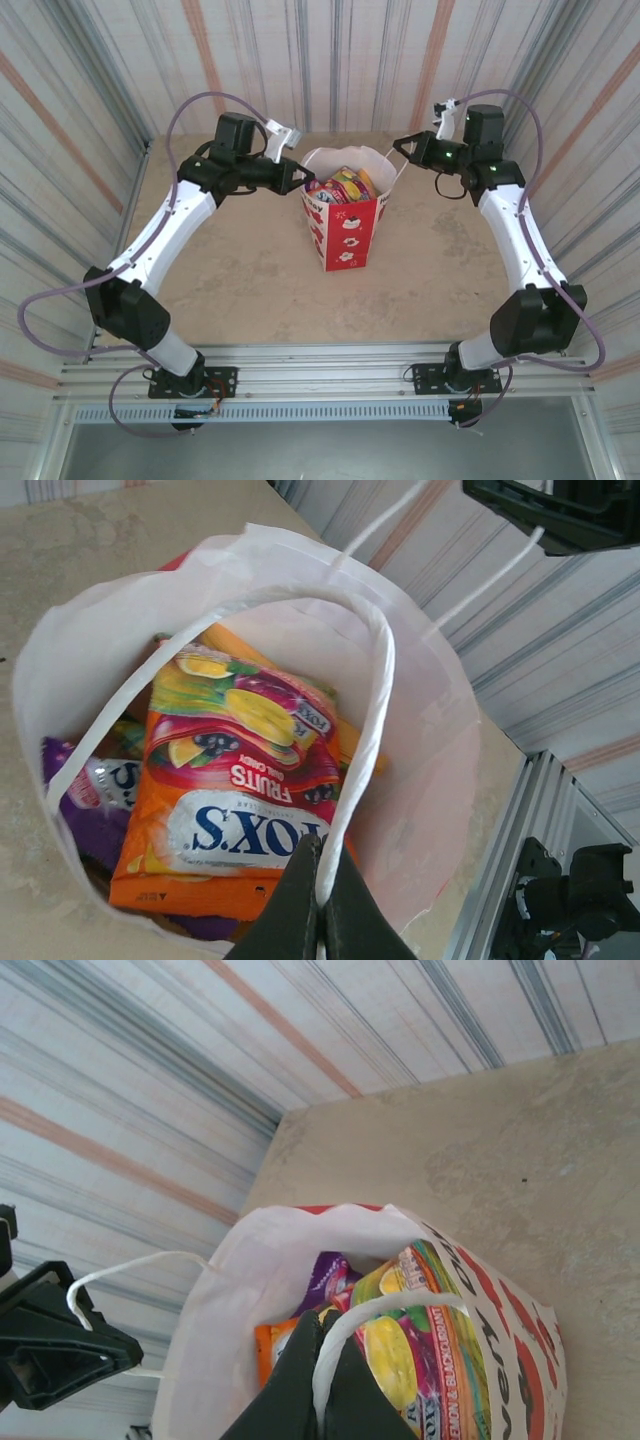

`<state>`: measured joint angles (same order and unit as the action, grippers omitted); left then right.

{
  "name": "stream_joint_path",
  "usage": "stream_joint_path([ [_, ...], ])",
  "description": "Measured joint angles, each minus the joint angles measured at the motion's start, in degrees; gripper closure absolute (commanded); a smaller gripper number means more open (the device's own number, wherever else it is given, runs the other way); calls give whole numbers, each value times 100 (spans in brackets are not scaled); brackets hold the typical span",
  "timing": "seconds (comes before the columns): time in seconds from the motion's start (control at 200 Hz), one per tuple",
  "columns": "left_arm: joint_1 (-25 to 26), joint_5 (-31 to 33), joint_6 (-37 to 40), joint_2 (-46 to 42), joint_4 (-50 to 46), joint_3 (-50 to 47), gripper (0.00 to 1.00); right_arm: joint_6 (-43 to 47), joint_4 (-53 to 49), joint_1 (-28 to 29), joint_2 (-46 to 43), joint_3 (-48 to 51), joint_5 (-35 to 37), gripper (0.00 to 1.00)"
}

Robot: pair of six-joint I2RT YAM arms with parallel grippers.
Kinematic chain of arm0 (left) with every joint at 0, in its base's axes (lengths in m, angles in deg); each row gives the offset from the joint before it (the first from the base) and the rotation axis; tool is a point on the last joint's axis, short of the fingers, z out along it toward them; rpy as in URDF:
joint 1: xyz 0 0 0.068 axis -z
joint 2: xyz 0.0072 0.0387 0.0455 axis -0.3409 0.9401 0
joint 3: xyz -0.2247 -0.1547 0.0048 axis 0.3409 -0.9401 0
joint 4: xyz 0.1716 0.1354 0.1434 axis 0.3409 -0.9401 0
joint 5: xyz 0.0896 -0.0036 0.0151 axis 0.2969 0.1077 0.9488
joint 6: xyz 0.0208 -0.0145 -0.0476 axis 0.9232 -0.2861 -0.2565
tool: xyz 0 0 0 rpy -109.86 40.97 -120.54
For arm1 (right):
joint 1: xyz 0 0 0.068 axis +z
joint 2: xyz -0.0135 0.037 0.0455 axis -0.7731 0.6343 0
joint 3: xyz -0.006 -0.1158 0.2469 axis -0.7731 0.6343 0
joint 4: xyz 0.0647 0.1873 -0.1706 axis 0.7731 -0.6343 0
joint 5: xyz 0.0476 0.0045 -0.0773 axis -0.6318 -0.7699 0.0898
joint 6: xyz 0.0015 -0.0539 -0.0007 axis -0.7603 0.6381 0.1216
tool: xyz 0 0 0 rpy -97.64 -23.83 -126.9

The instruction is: Place the snacks into the paper bag

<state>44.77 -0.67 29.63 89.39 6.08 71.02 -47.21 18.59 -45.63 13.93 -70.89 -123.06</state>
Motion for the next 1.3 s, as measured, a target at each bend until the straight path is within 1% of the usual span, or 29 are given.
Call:
stream_joint_path([
  [0.215,0,280,59,-271,-216,-24,100,-4,-79,271,-540,9,304,100],
  [0.336,0,411,90,-544,-321,-273,100,-9,-87,573,-741,131,535,100],
  [0.501,-2,667,87,-1040,-413,-807,100,-11,-103,1086,-990,610,868,100],
  [0.531,-4,717,87,-1152,-400,-929,93,-11,-94,1182,-1038,719,918,100],
  [0.566,-4,769,74,-1309,-389,-1093,84,-11,-83,1283,-1099,841,988,91],
  [0.631,-4,846,4,-1609,-376,-1392,61,-26,-85,1419,-1222,1040,1121,75],
  [0.686,-4,931,-57,-1864,-378,-1585,52,-46,-111,1451,-1340,1119,1255,59],
  [0.736,-15,999,-138,-2048,-389,-1676,45,17,-162,1453,-1456,1134,1412,48],
  [0.797,-46,1088,-240,-2267,-404,-1716,35,94,-249,1449,-1633,1132,1628,42],
  [0.887,-199,1204,-350,-2594,-417,-1738,20,210,-431,1410,-1928,1123,1893,40],
  [0.927,-293,1268,-435,-2732,-431,-1753,10,278,-501,1364,-2048,1123,1978,40],
  [0.942,-321,1285,-420,-2780,-435,-1757,4,317,-527,1340,-2087,1123,2015,40],
  [0.952,-348,1314,-426,-2820,-437,-1764,2,337,-551,1311,-2122,1123,2046,39],
  [1.052,-555,1633,-549,-3108,-466,-1843,1,511,-678,1008,-2339,1150,2214,38],
  [1.147,-767,2168,-581,-3366,-466,-2116,1,658,-684,660,-2527,1427,2350,34],
  [1.187,-863,2422,-590,-3436,-431,-2282,1,710,-662,498,-2603,1657,2406,24],
  [1.192,-883,2463,-592,-3447,-420,-2317,1,719,-658,485,-2610,1676,2411,19],
  [1.197,-892,2483,-595,-3453,-415,-2334,1,748,-660,463,-2621,1718,2428,10],
  [1.202,-901,2509,-595,-3460,-409,-2354,1,754,-660,452,-2627,1740,2430,5],
  [1.212,-931,2583,-605,-3475,-404,-2411,1,732,-662,411,-2647,1812,2455,1],
  [1.298,-1200,3123,-636,-3541,-190,-2997,1,831,-527,122,-2761,2415,2601,1],
])
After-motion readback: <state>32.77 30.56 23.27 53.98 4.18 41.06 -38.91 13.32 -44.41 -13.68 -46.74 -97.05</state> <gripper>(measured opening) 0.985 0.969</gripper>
